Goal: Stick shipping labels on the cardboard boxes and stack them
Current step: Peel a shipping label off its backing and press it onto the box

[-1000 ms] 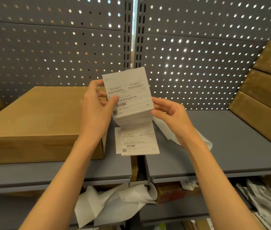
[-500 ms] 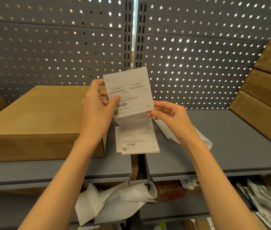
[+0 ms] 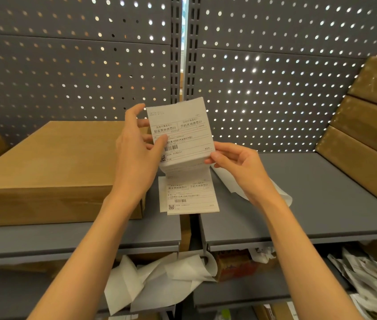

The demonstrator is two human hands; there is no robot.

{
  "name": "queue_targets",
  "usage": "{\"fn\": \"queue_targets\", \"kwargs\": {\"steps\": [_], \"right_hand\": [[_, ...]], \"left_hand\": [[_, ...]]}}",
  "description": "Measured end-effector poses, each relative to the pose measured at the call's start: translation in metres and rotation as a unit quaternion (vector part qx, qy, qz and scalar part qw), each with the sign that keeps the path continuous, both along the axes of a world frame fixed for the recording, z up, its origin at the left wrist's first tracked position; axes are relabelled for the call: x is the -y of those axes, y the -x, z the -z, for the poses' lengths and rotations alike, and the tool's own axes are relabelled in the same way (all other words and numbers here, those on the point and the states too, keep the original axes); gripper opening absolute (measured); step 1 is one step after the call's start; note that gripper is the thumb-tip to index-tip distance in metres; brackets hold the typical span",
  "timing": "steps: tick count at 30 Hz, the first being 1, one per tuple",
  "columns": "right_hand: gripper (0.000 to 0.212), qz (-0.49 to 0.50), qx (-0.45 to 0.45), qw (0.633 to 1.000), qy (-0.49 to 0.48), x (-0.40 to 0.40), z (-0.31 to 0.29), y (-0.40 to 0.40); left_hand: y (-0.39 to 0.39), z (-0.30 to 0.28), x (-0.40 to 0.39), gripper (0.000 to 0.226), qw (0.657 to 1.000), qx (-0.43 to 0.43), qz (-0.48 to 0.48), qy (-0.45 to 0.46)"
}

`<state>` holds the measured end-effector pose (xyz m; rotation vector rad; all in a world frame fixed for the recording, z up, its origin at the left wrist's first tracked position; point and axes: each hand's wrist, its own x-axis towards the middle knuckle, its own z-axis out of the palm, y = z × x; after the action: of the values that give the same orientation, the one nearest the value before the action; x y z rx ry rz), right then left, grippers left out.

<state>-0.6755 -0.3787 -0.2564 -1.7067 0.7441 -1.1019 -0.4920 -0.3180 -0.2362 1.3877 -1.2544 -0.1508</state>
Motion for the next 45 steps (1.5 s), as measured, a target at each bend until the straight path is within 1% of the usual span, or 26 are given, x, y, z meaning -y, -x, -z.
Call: {"fn": "queue_targets", "kwargs": {"steps": [3, 7, 10, 13, 16, 17, 19, 21, 23, 25, 26, 27, 30, 32, 36, 41, 45], "right_hand": [[0.024, -0.004, -0.002, 1.000, -0.003, 0.000, 0.001, 0.000], [0.032, -0.017, 0.006, 1.000, -0.018, 0.000, 0.002, 0.001], [0.029, 0.005, -0.006, 1.000, -0.020, -0.003, -0.001, -0.001], [0.030, 0.056, -0.039, 0.997, 0.024, -0.003, -0.004, -0.004], [0.044, 0.108, -0.024, 0.992, 0.068, -0.003, -0.012, -0.007], [0.048, 0.124, -0.023, 0.988, 0.092, -0.004, -0.016, -0.008], [0.053, 0.144, -0.052, 0.976, 0.153, -0.007, -0.024, -0.010], [0.052, 0.151, -0.094, 0.960, 0.216, -0.010, -0.031, -0.013], [0.039, 0.128, -0.126, 0.955, 0.237, -0.012, -0.039, -0.016], [0.019, 0.081, -0.145, 0.962, 0.218, -0.012, -0.046, -0.019], [0.013, 0.065, -0.153, 0.964, 0.207, -0.011, -0.048, -0.019], [0.012, 0.059, -0.158, 0.965, 0.198, -0.010, -0.048, -0.019], [0.016, 0.050, -0.161, 0.973, 0.157, -0.006, -0.048, -0.017], [0.018, 0.027, -0.167, 0.978, 0.118, -0.006, -0.048, -0.014], [0.024, -0.019, -0.198, 0.979, 0.030, -0.006, -0.050, -0.007], [0.030, -0.032, -0.215, 0.976, -0.007, -0.004, -0.046, -0.003], [0.026, -0.067, -0.205, 0.975, -0.053, -0.004, -0.045, -0.001]], "left_hand": [[0.000, 0.001, 0.000, 0.058, 1.000, -0.002, 0.003, -0.002], [-0.001, 0.000, -0.001, 0.054, 1.000, -0.005, 0.001, 0.002], [-0.003, -0.001, -0.002, 0.046, 1.000, -0.020, -0.006, 0.018], [-0.003, -0.001, -0.002, 0.031, 0.999, -0.017, -0.004, 0.031], [0.000, -0.001, -0.002, 0.014, 1.000, 0.011, 0.014, 0.018], [0.002, -0.001, -0.003, 0.011, 0.999, 0.020, 0.026, 0.012], [0.005, -0.001, -0.003, 0.010, 0.998, 0.036, 0.055, -0.002], [0.009, 0.000, -0.004, 0.009, 0.995, 0.058, 0.077, -0.016], [0.012, -0.001, -0.004, 0.007, 0.992, 0.080, 0.093, -0.022], [0.015, -0.001, -0.004, 0.008, 0.989, 0.097, 0.105, -0.026], [0.017, -0.001, -0.004, 0.007, 0.989, 0.101, 0.109, -0.027], [0.018, -0.001, -0.004, 0.007, 0.988, 0.100, 0.112, -0.026], [0.020, 0.000, -0.003, 0.004, 0.989, 0.083, 0.118, -0.017], [0.019, 0.001, -0.003, 0.006, 0.989, 0.076, 0.124, -0.010], [0.019, 0.003, -0.004, 0.009, 0.985, 0.092, 0.148, -0.011], [0.018, 0.006, -0.005, 0.007, 0.980, 0.112, 0.161, -0.022], [0.018, 0.007, -0.005, 0.010, 0.979, 0.113, 0.168, -0.019]]}}
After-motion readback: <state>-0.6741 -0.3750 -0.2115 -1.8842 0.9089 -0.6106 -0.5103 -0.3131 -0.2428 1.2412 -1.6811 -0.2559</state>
